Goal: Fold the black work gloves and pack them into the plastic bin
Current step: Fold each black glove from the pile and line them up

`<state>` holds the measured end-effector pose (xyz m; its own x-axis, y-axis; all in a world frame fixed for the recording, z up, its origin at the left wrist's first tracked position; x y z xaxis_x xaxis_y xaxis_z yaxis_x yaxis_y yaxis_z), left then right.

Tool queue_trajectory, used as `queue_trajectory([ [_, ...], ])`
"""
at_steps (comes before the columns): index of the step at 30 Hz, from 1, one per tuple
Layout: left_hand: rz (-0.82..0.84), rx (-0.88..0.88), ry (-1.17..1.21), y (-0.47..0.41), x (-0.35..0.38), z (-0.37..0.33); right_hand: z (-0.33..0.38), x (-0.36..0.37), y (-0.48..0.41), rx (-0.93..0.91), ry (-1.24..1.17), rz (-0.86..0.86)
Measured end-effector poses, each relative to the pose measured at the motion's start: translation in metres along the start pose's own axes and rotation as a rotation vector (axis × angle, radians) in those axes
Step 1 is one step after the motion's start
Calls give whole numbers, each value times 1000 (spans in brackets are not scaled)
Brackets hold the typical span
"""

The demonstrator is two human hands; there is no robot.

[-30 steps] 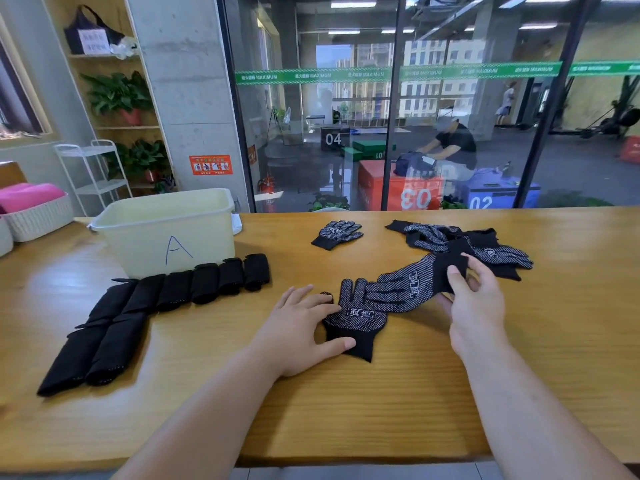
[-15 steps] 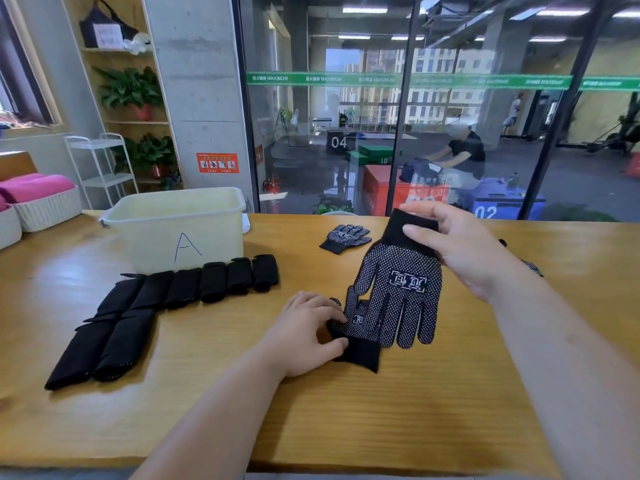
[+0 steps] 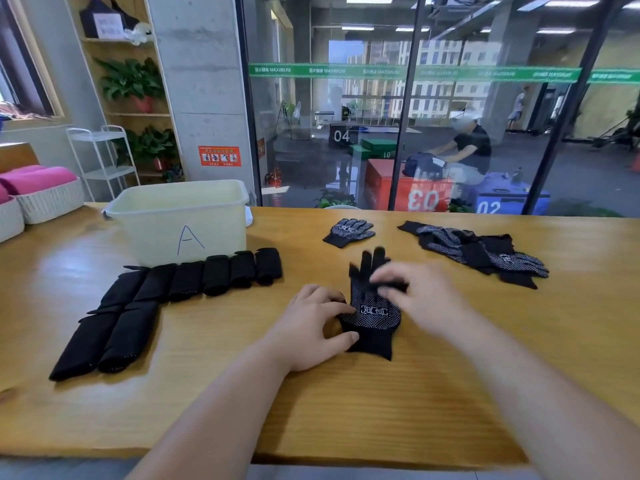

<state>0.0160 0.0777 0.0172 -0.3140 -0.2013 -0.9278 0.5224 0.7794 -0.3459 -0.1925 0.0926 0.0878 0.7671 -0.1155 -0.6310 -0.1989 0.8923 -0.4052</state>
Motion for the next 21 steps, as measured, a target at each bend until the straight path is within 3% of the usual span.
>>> queue_trajectory([
  [7,11,16,-7,1,-3,-1,-27,16,30,60,89,-88],
  [13,-36,19,-137,-1,-6,-7,-8,-14,18,-15,-17,-382],
  [18,-42,12,-210,0,-7,-12,-8,23,43,-33,251,-119],
  [21,-39,-21,-188,0,-9,-11,-13,34,54,-8,308,-73],
])
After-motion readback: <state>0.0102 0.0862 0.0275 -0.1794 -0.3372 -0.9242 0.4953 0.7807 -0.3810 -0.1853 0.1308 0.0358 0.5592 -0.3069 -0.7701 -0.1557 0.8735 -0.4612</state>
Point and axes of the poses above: each hand's wrist, its own y-axis away from the middle knuckle, its own x-axis out of the palm, z = x × y, the point moved 6 cm from there along -y, towards the middle knuckle, and after that the axes turned 15 degrees about -y, right-handed, at the moved point
